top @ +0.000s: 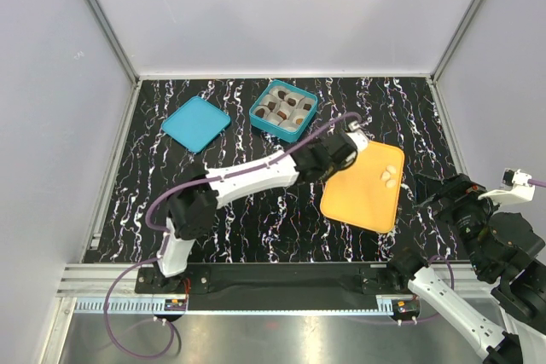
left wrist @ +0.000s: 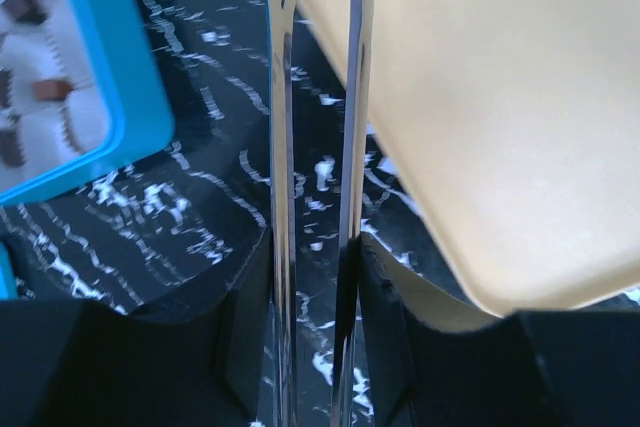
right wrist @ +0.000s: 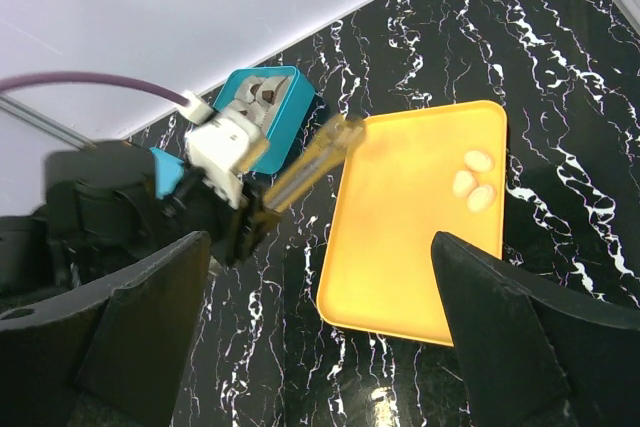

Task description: Pack the chocolate

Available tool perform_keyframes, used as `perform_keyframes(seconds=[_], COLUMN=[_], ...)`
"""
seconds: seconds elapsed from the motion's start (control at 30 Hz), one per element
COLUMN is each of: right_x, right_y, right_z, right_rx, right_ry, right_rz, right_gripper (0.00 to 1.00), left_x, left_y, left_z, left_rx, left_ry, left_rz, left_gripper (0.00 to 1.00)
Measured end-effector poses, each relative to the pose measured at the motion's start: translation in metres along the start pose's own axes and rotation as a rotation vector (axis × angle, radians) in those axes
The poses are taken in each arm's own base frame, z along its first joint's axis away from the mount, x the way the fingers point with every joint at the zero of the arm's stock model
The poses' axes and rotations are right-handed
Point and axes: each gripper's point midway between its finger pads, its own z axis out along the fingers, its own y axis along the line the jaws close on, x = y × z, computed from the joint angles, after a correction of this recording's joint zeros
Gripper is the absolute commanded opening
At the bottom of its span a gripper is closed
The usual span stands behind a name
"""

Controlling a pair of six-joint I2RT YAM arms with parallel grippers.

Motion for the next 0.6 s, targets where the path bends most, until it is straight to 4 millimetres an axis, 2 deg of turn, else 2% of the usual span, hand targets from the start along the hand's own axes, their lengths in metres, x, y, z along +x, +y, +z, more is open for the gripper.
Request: perform_keyframes(seconds=[0.07, 0.23, 0.33, 0.43, 0.6], right_x=[0.0, -0.001, -0.001, -0.001, -0.001], right_y=[0.0, 0.001, 0.001, 0.001, 0.002], right_z=[0.0, 0.0, 0.0, 0.0, 0.0], right_rx=[0.0, -0.003, -0.003, -0.003, -0.006], right_ry=[0.0, -0.002, -0.002, -0.002, -0.005], right_rz=[0.0, 0.002, 0.002, 0.002, 0.005], right_gripper=[0.99, 1.0, 1.0, 1.0, 1.0], left_x=[-0.002, -0.006, 0.004, 0.018, 0.04], left_y=[0.021, 0.098, 0.142, 0.169, 0.193], left_z=[-0.007, -0.03, -0.04, -0.042, -0.042], left_rx=[-0.027, -0.138, -0.214, -0.258, -0.294], left_ry=[0.001, -0.019, 0.0, 0.036, 0.097], left_rz=[-0.042, -0.181, -0.249, -0.293, -0.341], left_gripper=[0.41, 0.41, 0.42, 0.42, 0.42])
